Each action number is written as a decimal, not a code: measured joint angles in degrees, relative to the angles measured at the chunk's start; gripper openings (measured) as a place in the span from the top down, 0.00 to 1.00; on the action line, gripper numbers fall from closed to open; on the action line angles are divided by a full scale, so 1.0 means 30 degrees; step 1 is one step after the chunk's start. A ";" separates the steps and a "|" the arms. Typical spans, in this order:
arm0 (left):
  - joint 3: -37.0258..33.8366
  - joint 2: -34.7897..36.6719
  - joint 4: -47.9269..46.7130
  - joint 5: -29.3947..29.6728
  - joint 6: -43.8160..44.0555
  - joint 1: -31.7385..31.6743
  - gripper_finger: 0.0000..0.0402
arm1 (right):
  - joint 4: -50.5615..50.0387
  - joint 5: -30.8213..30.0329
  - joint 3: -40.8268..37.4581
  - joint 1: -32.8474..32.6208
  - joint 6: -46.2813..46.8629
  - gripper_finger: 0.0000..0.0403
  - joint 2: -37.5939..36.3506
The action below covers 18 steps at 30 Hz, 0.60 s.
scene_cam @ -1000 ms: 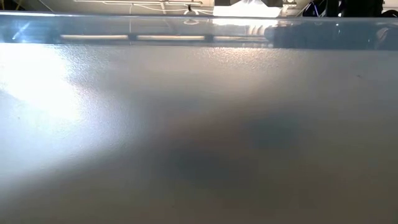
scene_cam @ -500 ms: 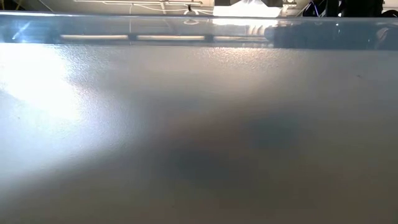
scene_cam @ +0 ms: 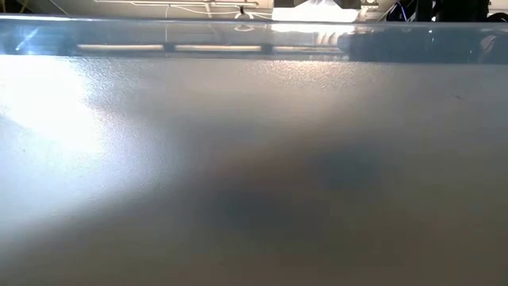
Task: Pick & Place Toothbrushes
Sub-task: Put the purple toothbrush into the blue bin
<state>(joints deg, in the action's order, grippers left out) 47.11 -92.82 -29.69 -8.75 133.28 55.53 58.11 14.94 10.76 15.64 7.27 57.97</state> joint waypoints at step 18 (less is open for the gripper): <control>-0.0072 0.0975 -0.0756 0.1451 -0.1799 -0.0008 0.97 | 0.0014 0.0080 0.0000 -0.0001 0.0007 0.99 0.0003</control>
<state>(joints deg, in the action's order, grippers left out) 46.90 -89.89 -31.96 -4.40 127.88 55.50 58.15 15.18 10.76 15.64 7.29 57.98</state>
